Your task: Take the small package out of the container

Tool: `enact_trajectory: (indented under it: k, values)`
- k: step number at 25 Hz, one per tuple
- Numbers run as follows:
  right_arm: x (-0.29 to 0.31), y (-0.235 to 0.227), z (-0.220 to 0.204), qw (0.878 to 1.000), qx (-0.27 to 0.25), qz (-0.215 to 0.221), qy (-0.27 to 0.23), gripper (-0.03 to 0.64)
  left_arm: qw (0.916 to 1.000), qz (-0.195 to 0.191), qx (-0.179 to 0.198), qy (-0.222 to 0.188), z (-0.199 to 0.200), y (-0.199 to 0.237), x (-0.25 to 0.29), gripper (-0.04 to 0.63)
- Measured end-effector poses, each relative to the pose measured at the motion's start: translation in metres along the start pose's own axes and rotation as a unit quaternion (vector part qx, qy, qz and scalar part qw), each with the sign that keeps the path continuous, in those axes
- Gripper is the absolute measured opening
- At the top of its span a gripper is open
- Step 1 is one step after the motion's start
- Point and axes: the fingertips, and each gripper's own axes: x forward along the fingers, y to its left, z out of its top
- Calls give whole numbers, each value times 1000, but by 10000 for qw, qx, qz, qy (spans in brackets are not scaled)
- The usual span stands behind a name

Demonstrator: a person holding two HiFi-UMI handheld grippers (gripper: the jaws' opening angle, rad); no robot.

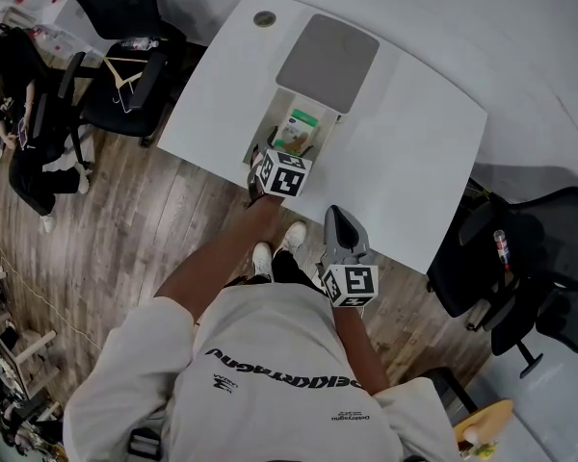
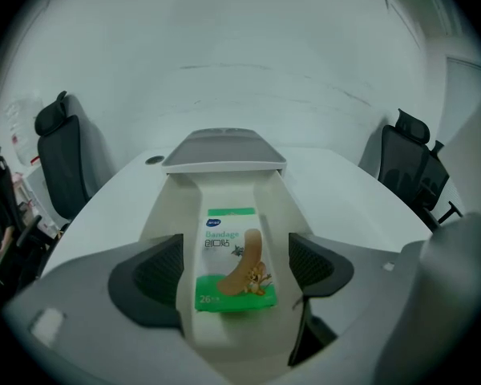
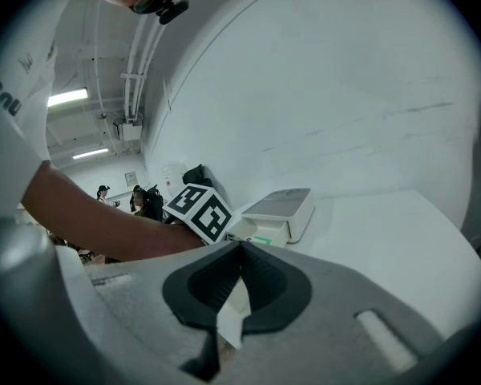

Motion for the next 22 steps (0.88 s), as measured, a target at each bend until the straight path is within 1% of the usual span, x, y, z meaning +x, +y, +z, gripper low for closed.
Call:
enact_trajectory:
  k: [4, 8, 14, 19, 22]
  values:
    - [1, -2, -2, 10000, 19, -17, 24, -2, 9999, -15, 17, 136, -3, 0, 9, 403]
    - [1, 1, -1, 10000, -95, 9, 25, -2, 9996, -15, 41, 275, -5, 0, 16, 402]
    - [6, 3, -2, 10000, -51, 45, 41, -2, 9982, -9, -79, 588, -9, 5, 25, 403]
    - [6, 4, -2, 9999, -111, 27, 52, -2, 9973, -45, 114, 728, -11, 4, 28, 403]
    - [7, 2, 0, 9999, -119, 1, 44, -2, 9963, -110, 110, 840, -13, 1, 31, 403]
